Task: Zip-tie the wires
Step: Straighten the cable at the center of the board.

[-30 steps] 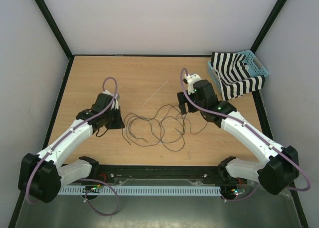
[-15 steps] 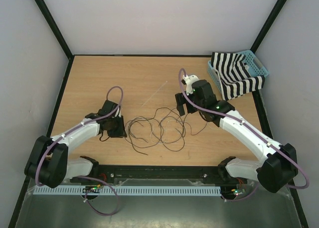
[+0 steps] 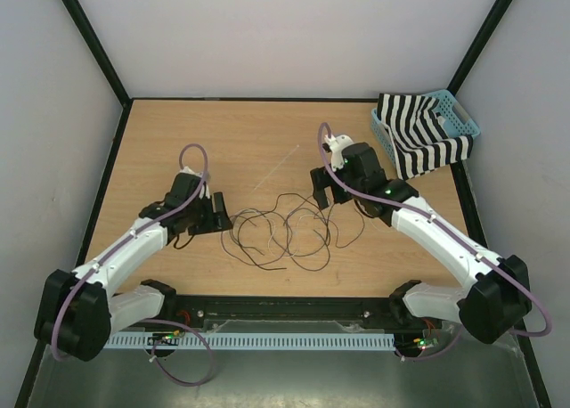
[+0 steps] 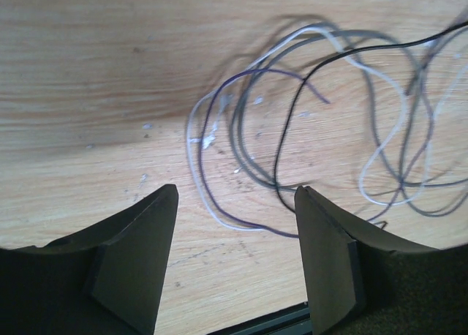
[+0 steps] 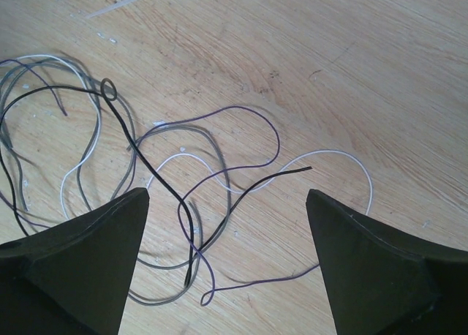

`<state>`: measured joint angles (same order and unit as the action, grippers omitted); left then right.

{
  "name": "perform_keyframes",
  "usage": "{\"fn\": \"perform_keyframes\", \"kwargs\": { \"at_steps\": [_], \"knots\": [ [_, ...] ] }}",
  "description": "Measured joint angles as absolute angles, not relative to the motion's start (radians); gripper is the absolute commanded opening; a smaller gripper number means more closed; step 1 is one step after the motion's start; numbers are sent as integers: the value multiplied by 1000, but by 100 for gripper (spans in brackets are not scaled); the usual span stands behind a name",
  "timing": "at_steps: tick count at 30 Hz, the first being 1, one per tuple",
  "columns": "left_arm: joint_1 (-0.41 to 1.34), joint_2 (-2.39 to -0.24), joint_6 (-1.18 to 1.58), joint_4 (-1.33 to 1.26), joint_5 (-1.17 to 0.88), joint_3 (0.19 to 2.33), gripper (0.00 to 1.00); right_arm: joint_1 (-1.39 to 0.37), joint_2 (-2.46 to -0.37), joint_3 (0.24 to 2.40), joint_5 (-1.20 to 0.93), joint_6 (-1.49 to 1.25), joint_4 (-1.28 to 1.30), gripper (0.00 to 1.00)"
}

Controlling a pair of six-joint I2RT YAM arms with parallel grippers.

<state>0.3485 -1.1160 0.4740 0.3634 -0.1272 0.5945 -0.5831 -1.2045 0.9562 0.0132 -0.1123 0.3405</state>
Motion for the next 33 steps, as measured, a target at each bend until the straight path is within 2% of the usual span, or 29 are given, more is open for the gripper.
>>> {"fn": "perform_keyframes", "kwargs": {
  "at_steps": [10,19,25,30,33],
  "knots": [
    [535,-1174,481,340,-126,622,61,-583,-1214,881,-43,-136,328,99],
    [540,-1278,475,340,-20,637,57,-574,-1176,838,52,-186,326,96],
    [541,-1309,464,303,-6,661,44,-517,-1149,838,56,-221,310,94],
    [558,-1345,463,282,-11,661,41,-474,-1139,838,48,-229,300,92],
    [570,-1374,464,271,-19,671,35,-443,-1139,832,31,-231,282,91]
  ]
}}
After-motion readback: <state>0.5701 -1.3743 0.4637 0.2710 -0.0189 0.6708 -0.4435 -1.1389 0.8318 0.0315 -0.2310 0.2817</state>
